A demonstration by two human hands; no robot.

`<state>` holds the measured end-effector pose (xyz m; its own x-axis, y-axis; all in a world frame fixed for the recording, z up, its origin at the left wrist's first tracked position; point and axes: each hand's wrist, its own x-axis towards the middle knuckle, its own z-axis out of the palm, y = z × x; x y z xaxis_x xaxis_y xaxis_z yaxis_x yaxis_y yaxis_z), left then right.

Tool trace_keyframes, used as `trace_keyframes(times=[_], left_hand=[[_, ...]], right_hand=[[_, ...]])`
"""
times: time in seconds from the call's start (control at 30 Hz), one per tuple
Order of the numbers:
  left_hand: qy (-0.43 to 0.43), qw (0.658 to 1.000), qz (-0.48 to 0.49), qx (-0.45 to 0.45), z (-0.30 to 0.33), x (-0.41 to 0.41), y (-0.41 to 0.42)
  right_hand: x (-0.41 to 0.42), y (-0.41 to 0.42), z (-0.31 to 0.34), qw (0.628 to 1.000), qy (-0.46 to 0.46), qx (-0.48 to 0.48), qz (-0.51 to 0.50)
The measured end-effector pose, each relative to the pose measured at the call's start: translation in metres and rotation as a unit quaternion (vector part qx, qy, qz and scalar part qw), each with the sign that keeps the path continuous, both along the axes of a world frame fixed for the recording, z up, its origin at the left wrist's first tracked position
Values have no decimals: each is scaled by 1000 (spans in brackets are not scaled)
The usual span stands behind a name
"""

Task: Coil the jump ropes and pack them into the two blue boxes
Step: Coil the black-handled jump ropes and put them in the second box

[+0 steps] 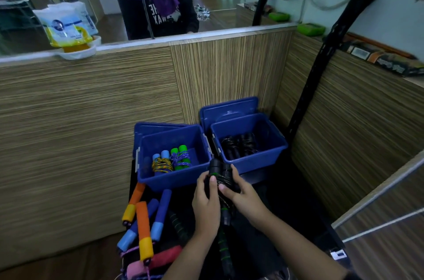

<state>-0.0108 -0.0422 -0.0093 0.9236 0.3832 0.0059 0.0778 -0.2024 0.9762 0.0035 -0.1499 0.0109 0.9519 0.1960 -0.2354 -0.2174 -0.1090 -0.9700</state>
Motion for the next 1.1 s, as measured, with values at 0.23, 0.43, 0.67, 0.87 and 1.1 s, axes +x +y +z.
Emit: trace_keyframes(times=[0.23, 0.43, 0.67, 0.87, 1.1], left_hand=[[63, 987, -131, 75, 7, 54, -24], [113, 930, -205, 284, 4, 152, -51], [126, 818, -359, 432, -37, 244, -99], [254, 764, -345, 483, -65, 255, -114], [291, 781, -297, 466, -67, 256, -120]], right_hand=[[49, -67, 13, 1000, 4, 10, 6], [135, -137, 28, 982, -75, -164, -58], [227, -165, 7, 944, -97, -314, -36], [251, -162, -15, 896, -135, -423, 32], [251, -147, -31, 745, -166, -631, 142]])
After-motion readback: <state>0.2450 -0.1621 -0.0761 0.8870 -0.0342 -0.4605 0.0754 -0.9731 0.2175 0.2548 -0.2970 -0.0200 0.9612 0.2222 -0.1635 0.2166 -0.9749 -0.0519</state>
